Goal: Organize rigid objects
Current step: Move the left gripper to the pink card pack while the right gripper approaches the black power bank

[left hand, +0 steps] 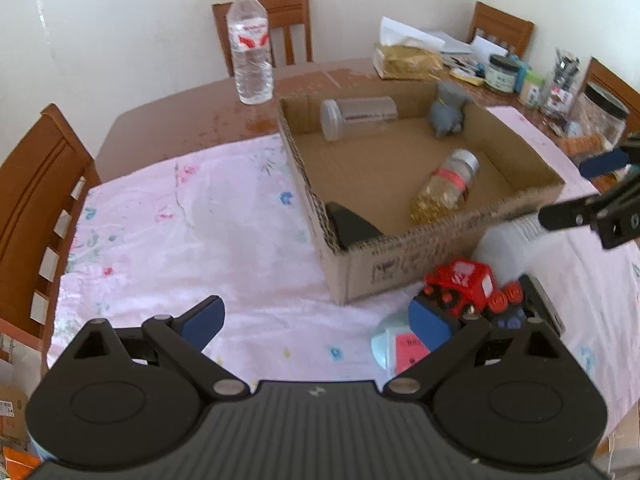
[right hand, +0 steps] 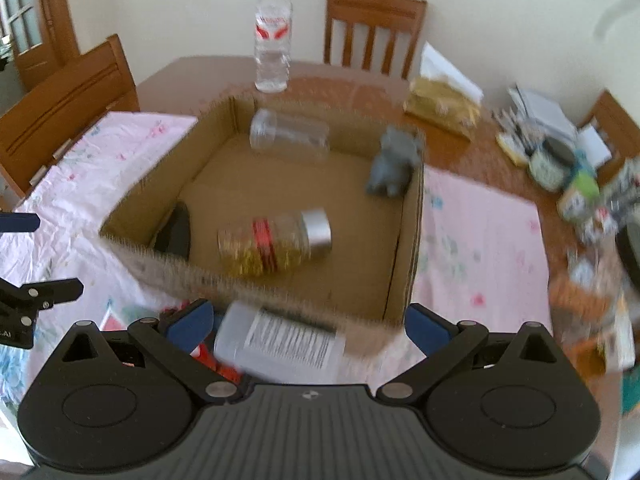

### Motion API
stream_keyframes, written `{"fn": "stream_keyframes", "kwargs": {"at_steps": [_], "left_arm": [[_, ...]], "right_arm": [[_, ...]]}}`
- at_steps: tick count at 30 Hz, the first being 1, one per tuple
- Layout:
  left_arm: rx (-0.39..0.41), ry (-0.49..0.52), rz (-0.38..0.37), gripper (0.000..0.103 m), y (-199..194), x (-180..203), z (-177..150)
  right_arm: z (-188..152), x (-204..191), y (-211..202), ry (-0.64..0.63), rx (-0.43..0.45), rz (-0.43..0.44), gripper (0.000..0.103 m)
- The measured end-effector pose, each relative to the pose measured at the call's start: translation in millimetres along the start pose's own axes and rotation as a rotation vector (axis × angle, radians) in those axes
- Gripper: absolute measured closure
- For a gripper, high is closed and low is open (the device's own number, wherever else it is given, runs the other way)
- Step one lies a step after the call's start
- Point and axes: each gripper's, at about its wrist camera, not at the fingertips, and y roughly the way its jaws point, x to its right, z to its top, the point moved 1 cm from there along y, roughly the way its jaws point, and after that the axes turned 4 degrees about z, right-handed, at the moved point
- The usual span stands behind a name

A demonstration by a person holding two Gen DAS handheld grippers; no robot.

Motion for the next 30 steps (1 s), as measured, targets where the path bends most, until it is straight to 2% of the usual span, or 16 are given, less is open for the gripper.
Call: {"fn": "stream_keyframes", "kwargs": {"at_steps": [8,22,28,30], "left_arm": [[-0.043,0.04,-0.084,0.005,6,12,-12],[-0.072,0.102,-0.132,0.005,15,35,-11],[-0.084,0.115,-0.139,0.005,19,41,-10],[-0.086,0.119,-0.142,0.005,20,42,-10]], "right_arm": [[-42,-1,33,0.132,-0.115,0.002,0.0],[-63,20,44,0.223,-0.15,0.008,0.0],[-71,29,45,0.203,-0.184,-0.064,0.0],[-74,34,42,0.221,-0.179,-0.051,0.0]]}}
